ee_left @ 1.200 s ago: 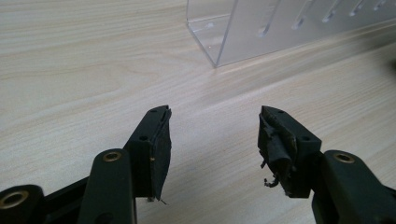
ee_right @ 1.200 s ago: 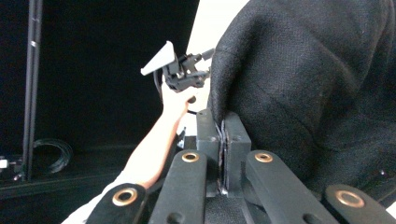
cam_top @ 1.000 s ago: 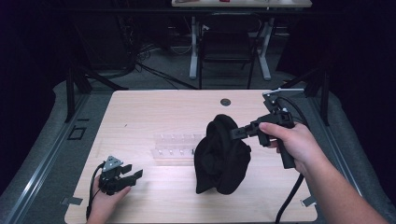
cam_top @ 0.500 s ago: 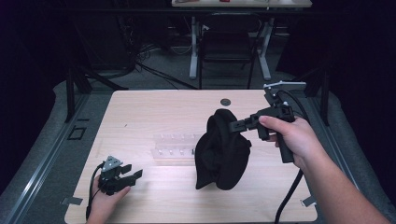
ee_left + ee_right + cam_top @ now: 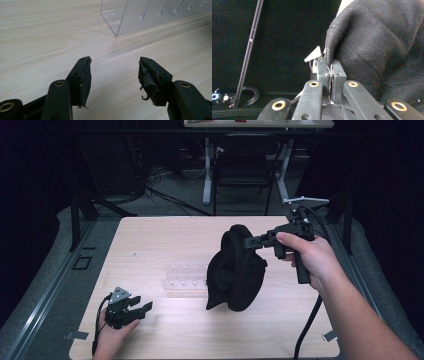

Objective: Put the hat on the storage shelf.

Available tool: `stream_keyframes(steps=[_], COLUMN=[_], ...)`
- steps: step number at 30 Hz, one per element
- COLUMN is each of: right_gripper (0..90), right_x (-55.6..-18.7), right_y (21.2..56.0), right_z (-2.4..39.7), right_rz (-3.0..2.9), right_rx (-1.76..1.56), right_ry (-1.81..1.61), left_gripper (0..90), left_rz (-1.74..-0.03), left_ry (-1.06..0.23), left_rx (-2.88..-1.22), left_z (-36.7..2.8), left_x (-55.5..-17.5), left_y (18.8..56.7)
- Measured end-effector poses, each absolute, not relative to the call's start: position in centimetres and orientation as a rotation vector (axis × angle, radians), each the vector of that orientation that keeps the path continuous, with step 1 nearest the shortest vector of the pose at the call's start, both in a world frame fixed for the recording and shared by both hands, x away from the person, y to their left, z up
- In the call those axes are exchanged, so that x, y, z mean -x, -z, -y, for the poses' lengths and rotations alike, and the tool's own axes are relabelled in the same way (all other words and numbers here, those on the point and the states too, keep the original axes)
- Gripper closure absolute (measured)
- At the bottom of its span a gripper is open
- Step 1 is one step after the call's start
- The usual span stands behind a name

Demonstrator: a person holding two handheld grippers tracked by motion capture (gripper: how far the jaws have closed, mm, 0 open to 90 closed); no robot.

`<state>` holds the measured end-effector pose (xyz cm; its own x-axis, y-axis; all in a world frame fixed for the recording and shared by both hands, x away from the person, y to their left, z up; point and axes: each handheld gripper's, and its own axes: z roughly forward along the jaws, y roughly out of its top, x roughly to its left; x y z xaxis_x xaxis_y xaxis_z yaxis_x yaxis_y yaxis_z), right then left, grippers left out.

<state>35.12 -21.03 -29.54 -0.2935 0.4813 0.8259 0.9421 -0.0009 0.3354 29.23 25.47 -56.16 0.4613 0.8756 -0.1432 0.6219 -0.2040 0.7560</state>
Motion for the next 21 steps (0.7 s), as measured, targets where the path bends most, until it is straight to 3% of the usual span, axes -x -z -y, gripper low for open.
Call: stream_keyframes(steps=[21], right_gripper=[88.3], right_x=[-38.3], right_y=[29.4], right_z=[20.4], right_rz=[1.799], right_rx=[1.540], right_ry=[1.296], left_gripper=[43.8], left_rz=[-1.251], left_ry=[-0.406], left_rx=[-1.927], left_z=[-25.4], left_x=[-29.3], left_y=[56.2])
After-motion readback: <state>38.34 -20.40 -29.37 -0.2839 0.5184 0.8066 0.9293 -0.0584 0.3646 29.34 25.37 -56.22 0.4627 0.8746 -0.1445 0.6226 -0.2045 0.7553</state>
